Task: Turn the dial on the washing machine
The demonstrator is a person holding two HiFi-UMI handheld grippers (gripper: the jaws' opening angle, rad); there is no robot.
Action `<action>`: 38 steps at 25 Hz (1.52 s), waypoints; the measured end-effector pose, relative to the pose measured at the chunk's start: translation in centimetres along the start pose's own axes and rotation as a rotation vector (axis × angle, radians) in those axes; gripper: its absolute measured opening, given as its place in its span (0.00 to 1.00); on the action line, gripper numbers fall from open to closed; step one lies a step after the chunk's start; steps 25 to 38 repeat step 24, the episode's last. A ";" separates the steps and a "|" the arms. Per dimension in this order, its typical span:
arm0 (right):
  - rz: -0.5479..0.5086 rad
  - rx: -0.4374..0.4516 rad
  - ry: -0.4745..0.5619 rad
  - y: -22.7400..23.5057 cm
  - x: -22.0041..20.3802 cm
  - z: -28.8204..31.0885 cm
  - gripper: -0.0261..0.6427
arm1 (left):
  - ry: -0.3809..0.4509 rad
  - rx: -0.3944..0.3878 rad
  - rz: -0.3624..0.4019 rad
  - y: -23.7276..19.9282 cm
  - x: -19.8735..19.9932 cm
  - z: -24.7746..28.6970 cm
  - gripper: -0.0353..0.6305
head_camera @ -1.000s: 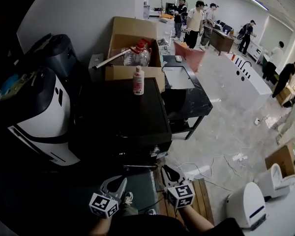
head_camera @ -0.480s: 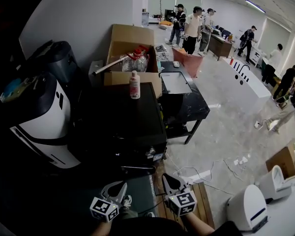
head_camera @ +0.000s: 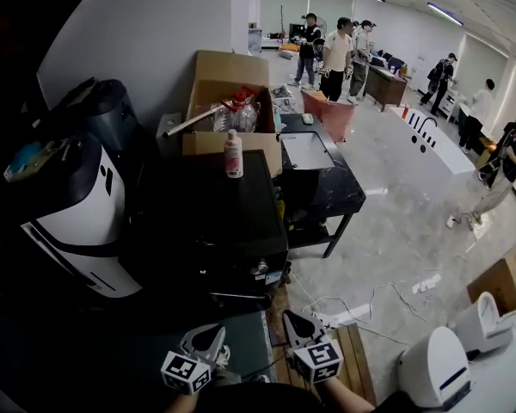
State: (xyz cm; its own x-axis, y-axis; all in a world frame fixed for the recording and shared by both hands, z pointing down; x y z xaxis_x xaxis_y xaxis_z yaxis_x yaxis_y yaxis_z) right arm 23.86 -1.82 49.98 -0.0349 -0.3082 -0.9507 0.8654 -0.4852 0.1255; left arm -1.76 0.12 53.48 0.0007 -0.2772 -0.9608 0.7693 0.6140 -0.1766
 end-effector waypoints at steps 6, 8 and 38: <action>0.001 0.002 0.002 0.2 -0.4 -0.4 0.04 | 0.004 0.009 -0.004 0.4 -0.2 -0.3 0.07; 0.002 0.006 0.005 0.2 -0.5 -0.4 0.04 | 0.006 0.015 -0.009 0.5 -0.4 -0.3 0.07; 0.004 0.017 -0.002 0.2 -0.4 0.0 0.04 | 0.007 0.018 -0.018 0.3 -0.3 -0.2 0.07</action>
Point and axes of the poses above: the fingertips, and each gripper's own axes: z forward along the fingers, y to its right, x out of its top, the point moved 9 cm from there along -z, backward along the fingers
